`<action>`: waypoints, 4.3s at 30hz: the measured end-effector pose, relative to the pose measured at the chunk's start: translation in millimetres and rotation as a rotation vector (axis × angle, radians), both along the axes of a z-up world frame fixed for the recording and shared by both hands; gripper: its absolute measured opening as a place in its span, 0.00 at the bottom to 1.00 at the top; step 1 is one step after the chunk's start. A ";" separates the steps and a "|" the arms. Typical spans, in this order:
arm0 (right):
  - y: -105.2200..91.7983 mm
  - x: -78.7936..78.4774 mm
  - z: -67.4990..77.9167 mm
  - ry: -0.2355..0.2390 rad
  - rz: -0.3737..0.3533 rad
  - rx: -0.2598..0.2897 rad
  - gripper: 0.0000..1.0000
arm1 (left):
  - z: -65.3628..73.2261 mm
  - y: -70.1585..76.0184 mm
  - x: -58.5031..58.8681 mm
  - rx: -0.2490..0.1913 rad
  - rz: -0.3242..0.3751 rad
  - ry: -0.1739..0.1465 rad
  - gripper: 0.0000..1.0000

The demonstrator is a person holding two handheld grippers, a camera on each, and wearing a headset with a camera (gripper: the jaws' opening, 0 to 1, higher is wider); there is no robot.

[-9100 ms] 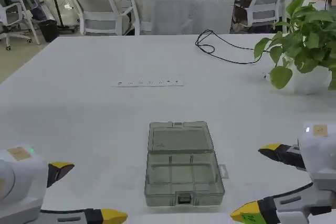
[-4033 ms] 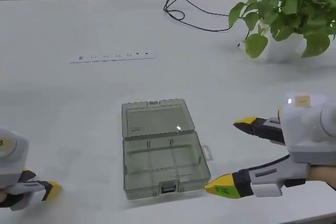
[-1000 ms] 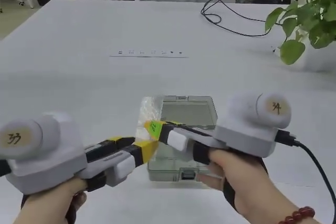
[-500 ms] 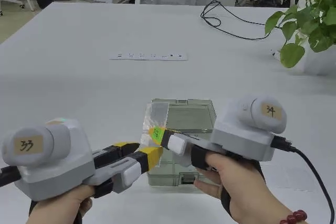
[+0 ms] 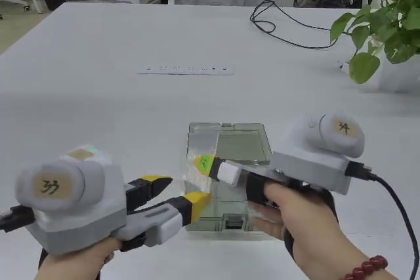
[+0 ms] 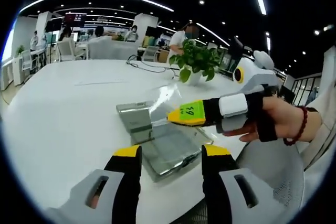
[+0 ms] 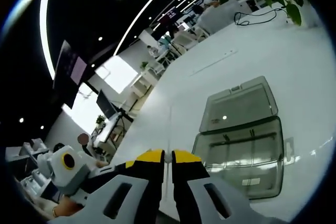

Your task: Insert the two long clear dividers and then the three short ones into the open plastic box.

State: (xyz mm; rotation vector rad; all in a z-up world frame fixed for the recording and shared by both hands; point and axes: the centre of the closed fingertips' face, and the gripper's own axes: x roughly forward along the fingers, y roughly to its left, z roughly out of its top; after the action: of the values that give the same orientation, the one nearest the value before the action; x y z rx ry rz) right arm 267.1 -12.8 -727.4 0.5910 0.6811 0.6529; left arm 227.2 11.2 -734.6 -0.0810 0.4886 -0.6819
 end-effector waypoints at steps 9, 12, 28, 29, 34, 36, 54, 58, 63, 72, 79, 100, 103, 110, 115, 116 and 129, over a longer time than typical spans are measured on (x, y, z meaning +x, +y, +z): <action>-33.3 -0.1 -19.6 0.140 -0.009 -0.152 0.06 | -0.9 4.0 -5.3 0.081 -0.041 -0.064 0.60; -39.2 -2.2 -24.1 0.202 -0.011 -0.171 0.06 | -2.9 4.2 -5.5 0.116 -0.052 -0.074 0.67; -67.1 -4.4 -32.0 0.359 -0.034 -0.320 0.06 | -7.4 -1.6 -7.8 0.163 -0.120 -0.109 0.91; -67.1 -5.3 -32.1 0.362 -0.034 -0.324 0.06 | -7.7 -1.7 -7.8 0.163 -0.121 -0.108 0.92; -69.9 -6.7 -34.4 0.386 -0.032 -0.369 0.06 | -12.7 -1.8 -5.6 0.180 -0.127 -0.093 0.95; -71.2 -5.7 -36.2 0.405 -0.031 -0.379 0.06 | -14.4 -1.7 -4.9 0.187 -0.129 -0.090 0.97; -85.9 14.3 -68.4 0.573 -0.002 -0.388 0.06 | -20.2 -8.9 -5.5 0.190 -0.159 -0.077 1.00; -85.3 14.2 -71.8 0.592 0.003 -0.386 0.06 | -20.5 -7.6 -4.5 0.185 -0.150 -0.075 1.00; -84.8 14.6 -74.3 0.611 0.011 -0.384 0.06 | -19.8 -6.3 -3.6 0.179 -0.141 -0.076 1.00; -84.2 15.6 -79.0 0.628 0.015 -0.392 0.06 | -18.0 -4.6 -2.3 0.176 -0.134 -0.086 0.98; -86.4 18.3 -80.9 0.623 0.029 -0.425 0.06 | -18.0 -3.7 -1.4 0.172 -0.126 -0.085 0.97; -81.8 13.0 -81.4 0.625 0.046 -0.465 0.06 | -17.1 -1.0 -0.2 0.176 -0.114 -0.086 0.96; -81.1 10.8 -81.7 0.625 0.044 -0.469 0.06 | -16.9 -0.6 0.1 0.174 -0.111 -0.086 0.95; -80.7 12.3 -81.3 0.621 0.046 -0.483 0.06 | -17.3 -0.4 0.0 0.177 -0.109 -0.084 0.95; -79.5 12.1 -81.2 0.609 0.059 -0.523 0.06 | -17.8 -0.1 0.2 0.178 -0.107 -0.083 0.94; -79.2 12.0 -81.2 0.604 0.064 -0.541 0.06 | -18.0 0.0 0.2 0.179 -0.107 -0.082 0.94; -71.9 14.0 -87.8 0.465 0.174 -0.814 0.07 | -18.2 0.0 -0.1 0.187 -0.108 -0.083 0.93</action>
State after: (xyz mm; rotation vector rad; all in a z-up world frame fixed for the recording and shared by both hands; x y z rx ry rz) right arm 281.1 -84.7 -815.2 -0.0895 1.3510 0.3408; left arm 227.2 11.2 -752.8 0.1499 0.4772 -0.7392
